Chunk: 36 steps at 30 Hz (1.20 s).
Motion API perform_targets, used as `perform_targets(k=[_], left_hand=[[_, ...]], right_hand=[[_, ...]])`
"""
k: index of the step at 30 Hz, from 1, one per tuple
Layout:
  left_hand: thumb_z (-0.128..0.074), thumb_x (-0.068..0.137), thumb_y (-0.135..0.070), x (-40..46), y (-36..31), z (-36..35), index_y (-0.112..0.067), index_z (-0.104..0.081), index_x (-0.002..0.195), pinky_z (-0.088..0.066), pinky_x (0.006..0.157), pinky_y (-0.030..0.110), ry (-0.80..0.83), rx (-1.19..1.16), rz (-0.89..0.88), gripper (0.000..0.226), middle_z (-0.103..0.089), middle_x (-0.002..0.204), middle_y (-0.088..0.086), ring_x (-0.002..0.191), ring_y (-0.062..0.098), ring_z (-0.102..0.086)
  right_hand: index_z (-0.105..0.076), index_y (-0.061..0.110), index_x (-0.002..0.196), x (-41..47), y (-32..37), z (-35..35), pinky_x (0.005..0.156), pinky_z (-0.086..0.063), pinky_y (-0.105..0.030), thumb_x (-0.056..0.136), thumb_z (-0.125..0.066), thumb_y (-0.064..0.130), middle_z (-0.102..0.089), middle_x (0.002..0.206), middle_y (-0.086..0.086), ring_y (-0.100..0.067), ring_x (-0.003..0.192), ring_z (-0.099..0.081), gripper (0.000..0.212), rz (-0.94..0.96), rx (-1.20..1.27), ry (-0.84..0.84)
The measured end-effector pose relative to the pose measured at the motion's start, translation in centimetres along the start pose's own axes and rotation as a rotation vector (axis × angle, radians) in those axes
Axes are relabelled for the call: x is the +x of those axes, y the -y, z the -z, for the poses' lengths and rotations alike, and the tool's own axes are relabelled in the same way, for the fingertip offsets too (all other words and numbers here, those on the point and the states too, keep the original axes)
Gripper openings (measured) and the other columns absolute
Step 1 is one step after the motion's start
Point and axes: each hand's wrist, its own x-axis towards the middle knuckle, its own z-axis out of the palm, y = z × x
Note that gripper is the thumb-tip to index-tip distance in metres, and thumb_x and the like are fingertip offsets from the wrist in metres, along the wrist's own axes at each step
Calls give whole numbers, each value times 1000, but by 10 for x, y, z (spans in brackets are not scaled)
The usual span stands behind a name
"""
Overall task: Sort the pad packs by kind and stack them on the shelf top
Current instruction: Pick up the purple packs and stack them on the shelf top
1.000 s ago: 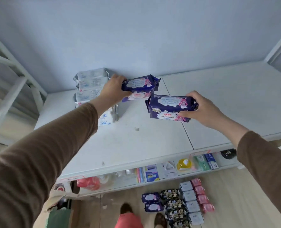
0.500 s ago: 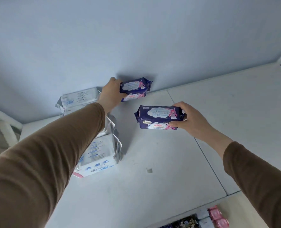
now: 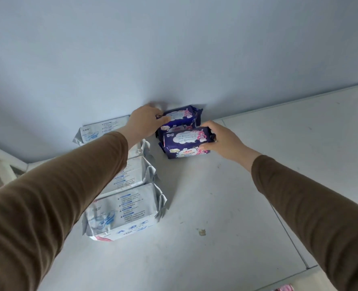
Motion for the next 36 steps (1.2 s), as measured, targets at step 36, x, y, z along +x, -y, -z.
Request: perform_targets(k=[36], left_hand=[[-64, 92, -32, -456, -174, -114, -27, -66, 117, -48, 72, 32, -223, -75, -65, 26, -63, 114, -10, 105, 16, -52]], right_hand=[[-55, 31, 119, -392, -32, -30, 80, -35, -13, 90, -67, 34, -58, 110, 16, -1, 100, -45, 32, 200, -125, -108]])
